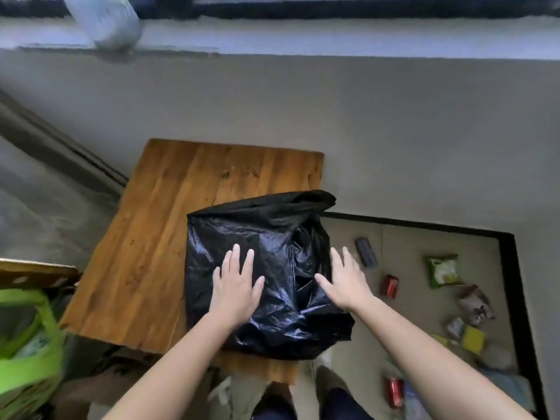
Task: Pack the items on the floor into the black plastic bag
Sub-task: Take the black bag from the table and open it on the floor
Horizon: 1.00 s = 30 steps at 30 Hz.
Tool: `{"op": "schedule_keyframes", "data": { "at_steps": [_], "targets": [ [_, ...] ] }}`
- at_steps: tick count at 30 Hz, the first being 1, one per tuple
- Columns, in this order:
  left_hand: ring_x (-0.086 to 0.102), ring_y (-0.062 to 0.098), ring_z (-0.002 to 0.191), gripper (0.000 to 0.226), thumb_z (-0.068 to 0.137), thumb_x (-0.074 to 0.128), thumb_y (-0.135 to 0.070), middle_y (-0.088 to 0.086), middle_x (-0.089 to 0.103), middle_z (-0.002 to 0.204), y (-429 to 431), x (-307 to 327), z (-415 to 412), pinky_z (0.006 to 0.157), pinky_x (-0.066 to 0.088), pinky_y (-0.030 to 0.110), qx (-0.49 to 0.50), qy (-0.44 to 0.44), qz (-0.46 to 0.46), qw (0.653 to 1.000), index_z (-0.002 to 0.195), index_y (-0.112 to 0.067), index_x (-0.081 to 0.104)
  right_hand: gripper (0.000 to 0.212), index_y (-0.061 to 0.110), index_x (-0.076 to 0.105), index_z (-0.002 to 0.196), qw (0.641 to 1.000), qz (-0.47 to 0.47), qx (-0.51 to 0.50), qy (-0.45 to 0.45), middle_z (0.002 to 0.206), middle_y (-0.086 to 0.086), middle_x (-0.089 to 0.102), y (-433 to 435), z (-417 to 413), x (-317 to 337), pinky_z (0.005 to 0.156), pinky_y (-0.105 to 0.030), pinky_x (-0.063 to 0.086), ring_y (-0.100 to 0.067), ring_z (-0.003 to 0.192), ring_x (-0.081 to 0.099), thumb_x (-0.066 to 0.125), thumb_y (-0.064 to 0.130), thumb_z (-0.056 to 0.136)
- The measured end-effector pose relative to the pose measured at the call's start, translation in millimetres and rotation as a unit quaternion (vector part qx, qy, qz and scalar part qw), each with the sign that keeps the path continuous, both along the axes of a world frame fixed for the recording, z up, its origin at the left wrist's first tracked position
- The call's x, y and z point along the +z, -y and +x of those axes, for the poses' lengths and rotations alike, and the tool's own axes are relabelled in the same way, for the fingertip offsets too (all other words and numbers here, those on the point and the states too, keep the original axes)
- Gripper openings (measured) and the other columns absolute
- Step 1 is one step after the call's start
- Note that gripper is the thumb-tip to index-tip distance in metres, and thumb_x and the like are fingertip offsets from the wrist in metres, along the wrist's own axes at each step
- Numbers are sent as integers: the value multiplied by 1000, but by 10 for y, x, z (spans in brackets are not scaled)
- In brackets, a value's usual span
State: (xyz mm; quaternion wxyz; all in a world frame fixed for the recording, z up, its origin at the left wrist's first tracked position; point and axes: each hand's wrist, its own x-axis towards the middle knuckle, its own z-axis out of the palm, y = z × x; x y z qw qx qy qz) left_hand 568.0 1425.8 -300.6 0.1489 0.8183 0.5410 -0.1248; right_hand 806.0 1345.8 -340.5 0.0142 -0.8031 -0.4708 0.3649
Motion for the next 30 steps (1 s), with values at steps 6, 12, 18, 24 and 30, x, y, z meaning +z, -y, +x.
{"op": "schedule_keyframes", "data": {
  "at_steps": [6, 12, 18, 24, 30],
  "targets": [
    [10, 28, 150, 71, 96, 38, -58, 11, 12, 163, -470, -938, 361, 117, 18, 52, -40, 16, -3, 999, 153, -19, 23, 118, 21, -3, 158, 969, -74, -187, -145, 165, -5, 12, 6, -143, -891, 121, -46, 20, -27, 151, 14, 61, 75, 76],
    [55, 32, 117, 22, 90, 60, -28, 9, 61, 126, -466, -1246, 387, 92, 42, 44, -58, 17, -30, 998, 107, -19, 68, 33, 17, 62, 115, 929, -24, -302, -215, 101, 6, 67, 261, -397, -1114, 86, -27, 45, -20, 102, 62, 67, 39, 91],
    [60, 25, 96, 15, 98, 49, -22, 1, 64, 101, -426, -596, 661, 73, 48, 37, -55, 118, -48, 990, 100, -16, 63, 12, 23, 62, 96, 909, 71, -374, -170, 86, 7, 65, 444, -47, -321, 70, -26, 41, -17, 85, 59, 53, 30, 100],
    [64, 22, 88, 10, 98, 50, -24, -1, 69, 96, -70, 214, 1666, 70, 45, 32, -108, 259, -77, 957, 99, -19, 59, 29, 8, 61, 94, 862, 162, -479, -35, 81, -3, 61, 1221, 569, 651, 73, -35, 41, -24, 81, 56, 49, 34, 100],
    [60, 18, 85, 10, 98, 51, -25, -3, 68, 96, 963, 850, 2390, 75, 44, 31, -142, 345, -138, 917, 101, -19, 58, 21, 24, 56, 85, 794, 203, -569, 70, 75, 13, 54, 2534, 954, 1315, 66, -30, 36, -19, 79, 54, 50, 38, 99]
  ]
}}
